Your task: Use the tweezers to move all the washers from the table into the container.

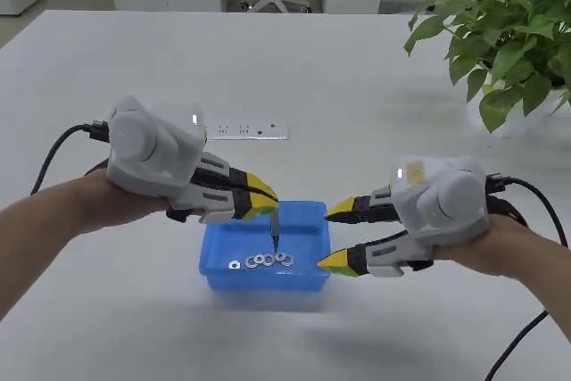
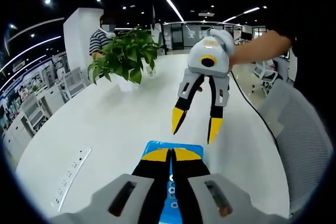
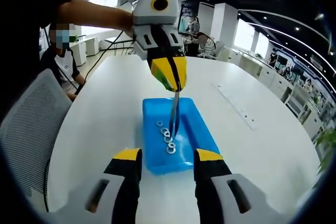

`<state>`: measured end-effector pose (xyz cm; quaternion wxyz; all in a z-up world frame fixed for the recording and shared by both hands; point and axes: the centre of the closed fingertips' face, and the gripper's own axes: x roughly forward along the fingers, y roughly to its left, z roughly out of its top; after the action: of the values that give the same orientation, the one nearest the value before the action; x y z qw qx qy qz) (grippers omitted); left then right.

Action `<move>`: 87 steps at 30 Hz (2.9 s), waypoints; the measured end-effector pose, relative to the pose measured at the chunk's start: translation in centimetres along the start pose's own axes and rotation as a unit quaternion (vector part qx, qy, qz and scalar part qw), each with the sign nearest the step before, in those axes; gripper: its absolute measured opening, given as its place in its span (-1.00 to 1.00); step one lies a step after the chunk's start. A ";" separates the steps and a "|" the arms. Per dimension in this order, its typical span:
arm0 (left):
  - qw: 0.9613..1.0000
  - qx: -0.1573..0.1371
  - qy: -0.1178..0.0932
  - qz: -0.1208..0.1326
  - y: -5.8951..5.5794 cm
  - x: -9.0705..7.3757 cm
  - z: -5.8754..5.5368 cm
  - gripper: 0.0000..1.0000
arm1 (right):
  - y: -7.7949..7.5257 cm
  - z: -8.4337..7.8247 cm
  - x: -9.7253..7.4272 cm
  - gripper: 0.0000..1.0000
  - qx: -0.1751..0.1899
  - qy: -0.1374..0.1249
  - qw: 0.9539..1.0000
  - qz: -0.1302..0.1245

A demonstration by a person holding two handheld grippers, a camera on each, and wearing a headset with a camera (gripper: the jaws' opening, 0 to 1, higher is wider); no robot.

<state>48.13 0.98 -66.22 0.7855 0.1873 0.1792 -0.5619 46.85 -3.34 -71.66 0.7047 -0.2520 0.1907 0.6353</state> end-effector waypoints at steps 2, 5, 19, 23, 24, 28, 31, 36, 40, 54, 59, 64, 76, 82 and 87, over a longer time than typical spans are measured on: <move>1.000 0.001 0.000 0.001 -0.1 -0.2 0.2 -0.91 | 0.1 -0.1 -0.2 -0.14 0.006 0.001 1.000 -0.004; 1.000 0.000 0.000 0.002 -0.1 -0.5 0.4 -0.91 | 0.3 -0.2 -0.6 -0.09 0.014 0.002 1.000 -0.011; 1.000 -0.009 0.001 0.010 -1.0 -2.3 1.2 -0.91 | 1.8 -0.5 -2.0 0.12 0.041 -0.004 0.998 -0.037; 1.000 -0.011 0.000 0.012 -1.3 -2.9 1.5 -0.91 | 2.2 -0.7 -2.5 0.20 0.049 -0.004 0.998 -0.045; 1.000 -0.012 0.000 0.012 -1.4 -3.0 1.5 -0.91 | 2.3 -0.8 -2.7 0.21 0.052 -0.004 0.998 -0.048; 1.000 -0.013 0.001 0.013 -1.8 -3.4 1.6 -0.91 | 2.9 -1.0 -3.2 0.26 0.059 -0.003 0.997 -0.053; 1.000 -0.014 0.001 0.011 -2.1 -3.6 1.6 -0.91 | 3.2 -1.1 -3.5 0.29 0.066 -0.006 0.996 -0.057; 1.000 -0.017 0.001 0.009 -2.9 -4.0 1.5 -0.91 | 3.6 -1.3 -3.7 0.37 0.075 -0.007 0.995 -0.063; 1.000 -0.018 0.000 0.006 -3.5 -4.1 1.4 -0.91 | 4.1 -1.3 -4.0 0.42 0.081 -0.009 0.995 -0.063; 1.000 -0.011 -0.002 -0.009 -5.9 -4.1 1.5 -0.91 | 6.0 -1.1 -4.0 0.42 0.082 -0.017 0.995 -0.058; 1.000 -0.007 0.000 -0.016 -6.9 -4.0 1.3 -0.91 | 6.6 -0.7 -3.7 0.33 0.073 -0.024 0.996 -0.049; 1.000 -0.004 -0.001 -0.022 -7.7 -4.0 1.3 -0.91 | 7.0 -0.3 -3.5 0.24 0.063 -0.030 0.997 -0.044; 0.999 0.004 -0.002 -0.033 -9.5 -3.6 1.0 -0.91 | 8.6 1.1 -1.7 -0.03 0.036 -0.046 0.998 -0.016; 0.999 0.009 -0.006 -0.037 -10.0 -3.4 1.3 -0.91 | 9.1 1.9 -0.7 -0.20 0.024 -0.056 0.998 -0.006; 0.999 0.012 -0.007 -0.039 -10.2 -3.4 1.4 -0.91 | 9.6 2.3 0.1 -0.30 0.016 -0.062 0.998 0.003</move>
<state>37.52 0.06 -64.31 0.7622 0.1856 0.1738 -0.5953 37.25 -1.22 -70.92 0.7175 -0.2004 0.1575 0.6483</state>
